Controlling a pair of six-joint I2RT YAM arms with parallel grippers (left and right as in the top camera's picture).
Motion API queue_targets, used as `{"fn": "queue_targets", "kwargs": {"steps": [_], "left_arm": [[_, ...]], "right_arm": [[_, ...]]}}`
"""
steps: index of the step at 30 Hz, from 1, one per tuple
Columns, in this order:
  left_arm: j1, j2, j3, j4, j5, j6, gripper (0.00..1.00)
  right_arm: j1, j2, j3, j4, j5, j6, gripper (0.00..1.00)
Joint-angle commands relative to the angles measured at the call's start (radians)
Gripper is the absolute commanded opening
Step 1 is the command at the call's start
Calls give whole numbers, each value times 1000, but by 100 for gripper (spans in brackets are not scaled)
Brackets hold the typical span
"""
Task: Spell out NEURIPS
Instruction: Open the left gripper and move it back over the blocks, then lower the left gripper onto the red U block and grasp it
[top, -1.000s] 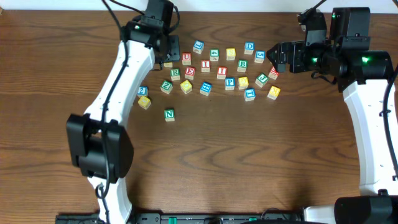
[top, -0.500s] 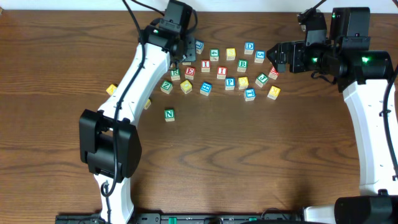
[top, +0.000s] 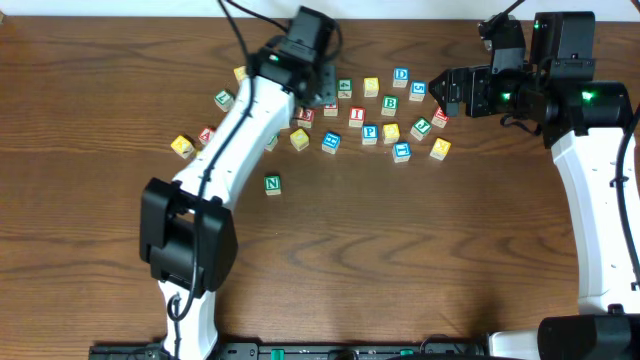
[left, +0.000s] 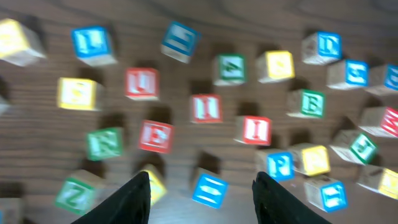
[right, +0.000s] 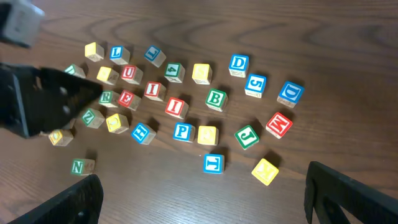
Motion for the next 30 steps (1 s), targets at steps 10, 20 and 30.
{"fn": "queue_targets", "kwargs": {"steps": [10,20,30], "left_arm": [[-62,79,11,6,-21,-76,57],[-15,79,11,13,-85,-4,59],[50,92,11,32,-81,101,59]], "right_arm": [[-4,6,-5,-1,-8,-11,99],[-4,6,-5,-1,-8,-11,99],[-4,6,-5,-1,-8,-12,99]]}}
